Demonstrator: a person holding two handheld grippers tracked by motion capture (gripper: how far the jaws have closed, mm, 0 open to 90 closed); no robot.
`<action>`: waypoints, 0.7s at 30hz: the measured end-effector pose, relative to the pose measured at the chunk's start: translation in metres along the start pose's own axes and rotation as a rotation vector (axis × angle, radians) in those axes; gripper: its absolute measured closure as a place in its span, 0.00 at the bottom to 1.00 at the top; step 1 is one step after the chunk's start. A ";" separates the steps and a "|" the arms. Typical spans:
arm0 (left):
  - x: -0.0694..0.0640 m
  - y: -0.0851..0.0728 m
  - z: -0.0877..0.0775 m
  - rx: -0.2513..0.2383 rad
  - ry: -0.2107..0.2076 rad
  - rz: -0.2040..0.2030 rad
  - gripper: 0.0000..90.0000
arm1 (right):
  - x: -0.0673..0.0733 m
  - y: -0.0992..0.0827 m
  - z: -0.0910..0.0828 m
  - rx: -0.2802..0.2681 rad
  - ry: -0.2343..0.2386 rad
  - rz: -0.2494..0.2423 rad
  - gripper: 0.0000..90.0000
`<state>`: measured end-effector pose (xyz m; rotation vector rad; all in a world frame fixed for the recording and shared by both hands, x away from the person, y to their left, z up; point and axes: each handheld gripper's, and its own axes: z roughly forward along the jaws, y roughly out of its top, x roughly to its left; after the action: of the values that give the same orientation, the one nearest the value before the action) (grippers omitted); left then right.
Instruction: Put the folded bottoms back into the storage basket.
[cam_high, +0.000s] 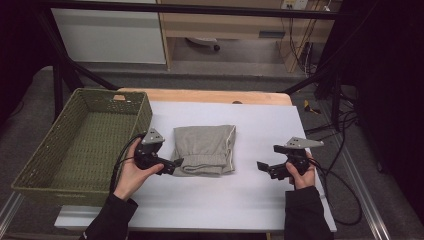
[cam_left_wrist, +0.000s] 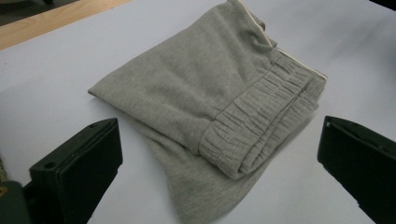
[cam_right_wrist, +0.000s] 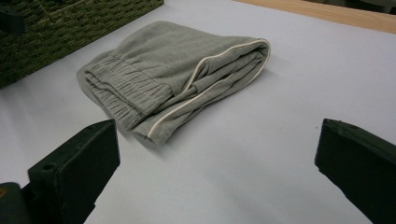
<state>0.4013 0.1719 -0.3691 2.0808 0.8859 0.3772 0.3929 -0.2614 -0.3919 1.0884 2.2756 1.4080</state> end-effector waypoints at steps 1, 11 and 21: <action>0.000 0.001 0.001 0.001 -0.002 -0.001 0.00 | 0.000 0.000 0.000 0.001 0.000 0.001 0.01; 0.001 0.010 0.014 0.005 -0.002 -0.010 0.00 | 0.000 0.000 0.000 0.003 -0.001 0.000 0.01; 0.007 0.015 0.023 0.005 0.018 -0.028 0.00 | 0.000 0.000 0.000 -0.001 0.001 0.003 0.01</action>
<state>0.4258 0.1577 -0.3719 2.0706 0.9259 0.3796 0.3928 -0.2613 -0.3920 1.0911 2.2748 1.4107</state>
